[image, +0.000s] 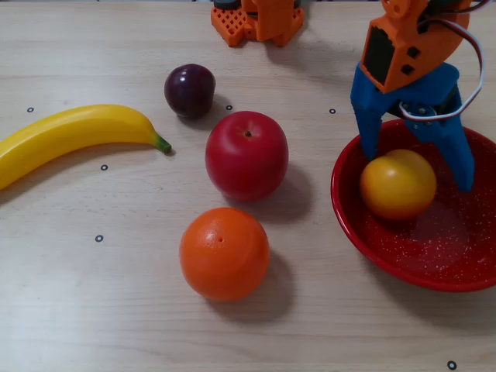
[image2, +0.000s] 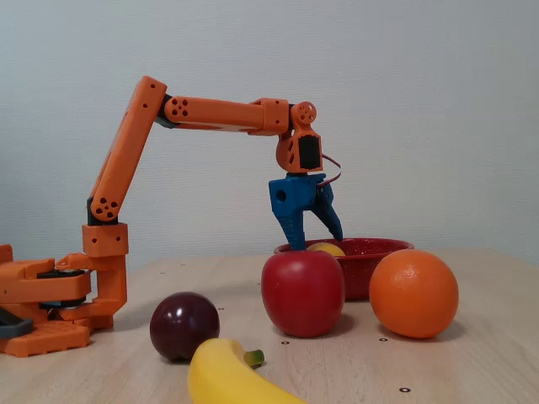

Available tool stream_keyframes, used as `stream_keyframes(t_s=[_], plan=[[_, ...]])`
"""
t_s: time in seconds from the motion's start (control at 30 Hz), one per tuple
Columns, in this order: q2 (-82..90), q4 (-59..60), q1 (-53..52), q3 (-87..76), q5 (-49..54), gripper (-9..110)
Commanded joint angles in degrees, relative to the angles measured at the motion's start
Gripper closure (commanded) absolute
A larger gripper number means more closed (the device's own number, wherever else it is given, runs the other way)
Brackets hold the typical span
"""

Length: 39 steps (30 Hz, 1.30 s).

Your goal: Put peach in the red bowl.

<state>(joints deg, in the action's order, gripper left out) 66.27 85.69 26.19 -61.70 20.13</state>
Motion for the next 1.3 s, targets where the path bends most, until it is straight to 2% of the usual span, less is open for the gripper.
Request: stream_keyframes(t_s=[0.0,0.27,0.43,0.63,0.93,1.27], plan=[[11.16,0.26,0.97,8.79,1.67,58],[21.45,4.22,0.0,9.4,3.6,64],[27.95,6.77,-0.53,9.14,3.52,76],[33.75,7.56,-2.64,8.35,3.43,101],[42.63,8.61,-9.32,1.93,2.02,102],[63.19,1.85,-18.02,-20.04,-1.32,102]])
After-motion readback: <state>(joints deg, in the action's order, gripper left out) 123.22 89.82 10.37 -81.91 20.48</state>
